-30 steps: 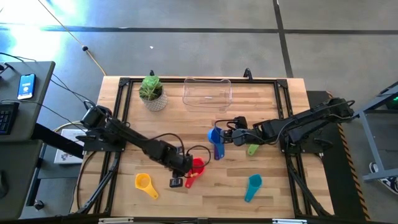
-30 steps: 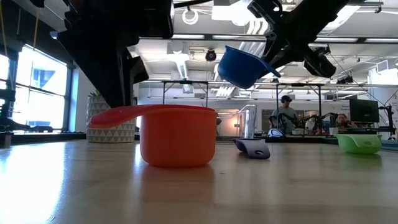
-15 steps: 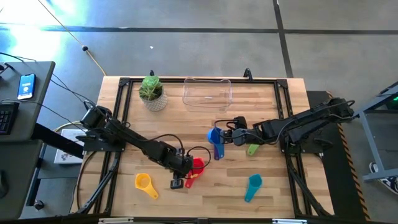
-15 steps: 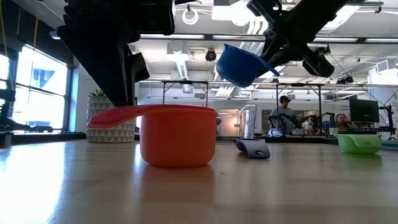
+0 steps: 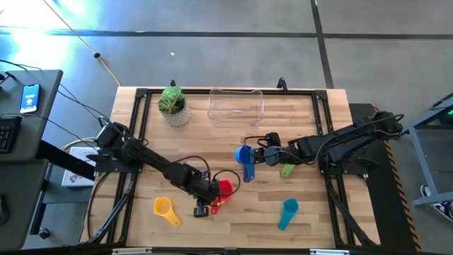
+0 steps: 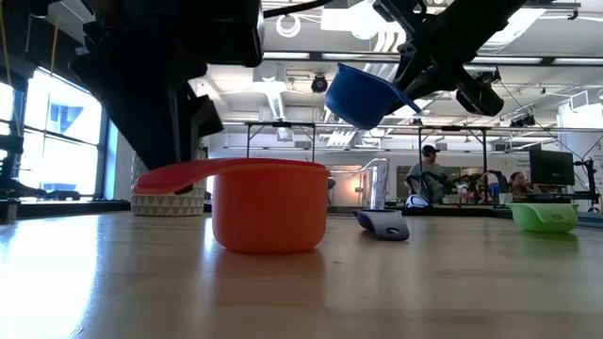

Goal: Nest measuring cups in basket
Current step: Stack the top light blue measuring cup into the red measuring cup

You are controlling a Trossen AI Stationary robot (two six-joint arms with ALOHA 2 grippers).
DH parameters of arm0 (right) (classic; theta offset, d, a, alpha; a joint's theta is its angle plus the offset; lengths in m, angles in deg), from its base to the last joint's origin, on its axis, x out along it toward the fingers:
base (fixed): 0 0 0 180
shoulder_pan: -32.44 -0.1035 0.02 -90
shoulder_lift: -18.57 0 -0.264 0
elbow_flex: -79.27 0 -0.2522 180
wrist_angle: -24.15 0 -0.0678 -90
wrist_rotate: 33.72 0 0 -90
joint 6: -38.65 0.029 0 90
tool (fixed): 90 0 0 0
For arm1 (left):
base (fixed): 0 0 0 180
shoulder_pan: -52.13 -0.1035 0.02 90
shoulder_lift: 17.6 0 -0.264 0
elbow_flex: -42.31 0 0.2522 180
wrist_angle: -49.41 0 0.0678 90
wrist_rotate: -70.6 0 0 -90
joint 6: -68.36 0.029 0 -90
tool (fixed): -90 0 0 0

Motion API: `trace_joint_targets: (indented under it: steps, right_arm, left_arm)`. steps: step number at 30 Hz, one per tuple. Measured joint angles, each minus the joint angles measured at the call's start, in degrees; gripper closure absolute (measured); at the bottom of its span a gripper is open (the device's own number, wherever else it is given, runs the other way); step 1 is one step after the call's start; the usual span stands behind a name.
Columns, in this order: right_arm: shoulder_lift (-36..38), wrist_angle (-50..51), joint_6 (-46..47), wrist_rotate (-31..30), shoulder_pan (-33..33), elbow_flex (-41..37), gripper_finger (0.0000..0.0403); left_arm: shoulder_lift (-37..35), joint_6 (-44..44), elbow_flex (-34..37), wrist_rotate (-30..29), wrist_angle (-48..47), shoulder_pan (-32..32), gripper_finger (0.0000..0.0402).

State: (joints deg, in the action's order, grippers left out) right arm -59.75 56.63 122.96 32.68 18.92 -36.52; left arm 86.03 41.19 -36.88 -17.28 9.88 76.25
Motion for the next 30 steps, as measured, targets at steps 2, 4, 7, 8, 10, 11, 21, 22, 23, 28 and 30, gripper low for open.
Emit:
trace_joint_targets:
  steps: [2, 4, 7, 8, 10, 11, 21, 22, 23, 28, 30]
  right_arm:
    - [0.0, 0.0, -0.2, 0.0, 0.0, 0.0, 0.0402]
    - [0.0, 0.0, -0.3, 0.0, 0.0, 0.0, 0.0402]
    - [0.0, 0.0, -0.4, -0.1, 0.0, 0.0, 0.0402]
    - [0.0, 0.0, -0.4, -0.1, 0.0, 0.0, 0.0402]
    - [0.0, 0.0, -0.4, -0.1, 0.0, 0.0, 0.0402]
    - [0.0, -0.1, -0.4, -0.1, 0.0, 0.0, 0.0402]
    - [0.0, -0.4, -0.4, 0.0, 0.0, 0.1, 0.0402]
    - [0.0, -0.5, -0.4, 0.0, 0.0, 0.1, 0.0402]
    - [0.0, -0.6, -0.4, 0.0, 0.0, 0.1, 0.0402]
    - [0.0, -1.3, 0.1, 0.0, 0.0, 0.1, 0.0402]
    - [0.0, -1.4, 0.7, 0.1, 0.0, 0.2, 0.0402]
  left_arm:
    - [0.0, 0.0, 0.0, 0.4, 0.7, 0.0, 0.0312]
    - [0.0, 0.0, 0.0, 0.4, 1.3, 0.0, 0.0312]
    - [0.2, 0.2, 0.0, 1.0, 2.1, 0.0, 0.0312]
    - [0.2, 0.2, 0.0, 1.0, 2.6, 0.0, 0.0312]
    - [0.6, 0.2, 0.0, 1.1, 3.8, 0.0, 0.0312]
    - [0.8, 0.3, 0.0, 1.3, 4.3, -0.1, 0.0312]
    - [3.4, -0.7, 0.0, 2.5, 10.0, -0.1, 0.0312]
    - [3.5, -0.7, 0.0, 2.4, 10.5, -0.1, 0.0312]
    - [3.5, -0.7, 0.0, 2.3, 11.0, -0.1, 0.0312]
    - [3.5, -0.7, 0.0, 2.2, 12.9, -0.5, 0.0312]
    - [3.4, -1.0, 0.0, 2.3, 12.3, -0.5, 0.0312]
